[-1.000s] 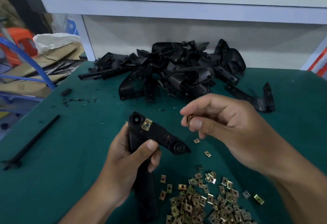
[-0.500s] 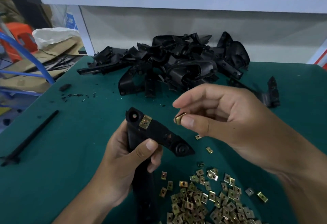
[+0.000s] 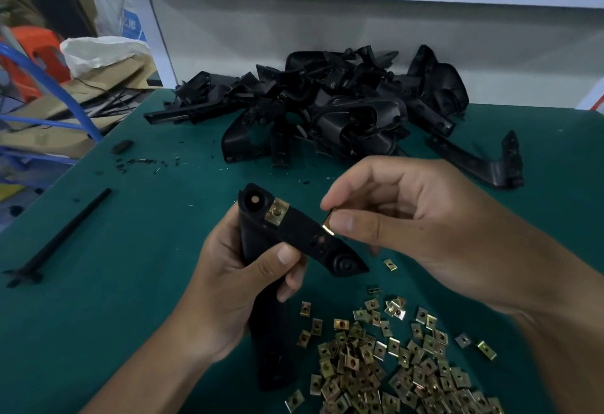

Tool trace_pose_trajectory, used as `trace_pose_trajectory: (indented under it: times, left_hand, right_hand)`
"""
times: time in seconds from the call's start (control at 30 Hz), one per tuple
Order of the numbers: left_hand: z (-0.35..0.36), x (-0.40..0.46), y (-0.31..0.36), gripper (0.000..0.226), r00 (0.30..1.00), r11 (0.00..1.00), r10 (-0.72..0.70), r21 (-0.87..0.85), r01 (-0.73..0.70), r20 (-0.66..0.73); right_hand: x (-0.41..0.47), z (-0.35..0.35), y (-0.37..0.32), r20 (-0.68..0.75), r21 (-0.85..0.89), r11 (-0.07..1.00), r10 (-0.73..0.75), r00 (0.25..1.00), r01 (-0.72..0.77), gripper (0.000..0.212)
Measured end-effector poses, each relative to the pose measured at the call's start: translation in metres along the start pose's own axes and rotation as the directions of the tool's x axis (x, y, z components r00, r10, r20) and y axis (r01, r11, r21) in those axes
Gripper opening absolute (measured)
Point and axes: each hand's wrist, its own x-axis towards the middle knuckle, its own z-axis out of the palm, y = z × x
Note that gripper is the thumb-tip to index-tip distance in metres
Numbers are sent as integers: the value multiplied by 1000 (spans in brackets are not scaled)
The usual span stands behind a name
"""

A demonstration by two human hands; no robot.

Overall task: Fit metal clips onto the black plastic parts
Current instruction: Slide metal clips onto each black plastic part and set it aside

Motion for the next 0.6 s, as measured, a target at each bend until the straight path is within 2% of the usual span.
trace_pose_trajectory:
  times: [0.6]
  left_hand:
    - [-1,1,-1,26,1000,999,27,-28,-27,7]
  right_hand:
    - [2,3,2,-10,-7,1000,8,1000,-8,16]
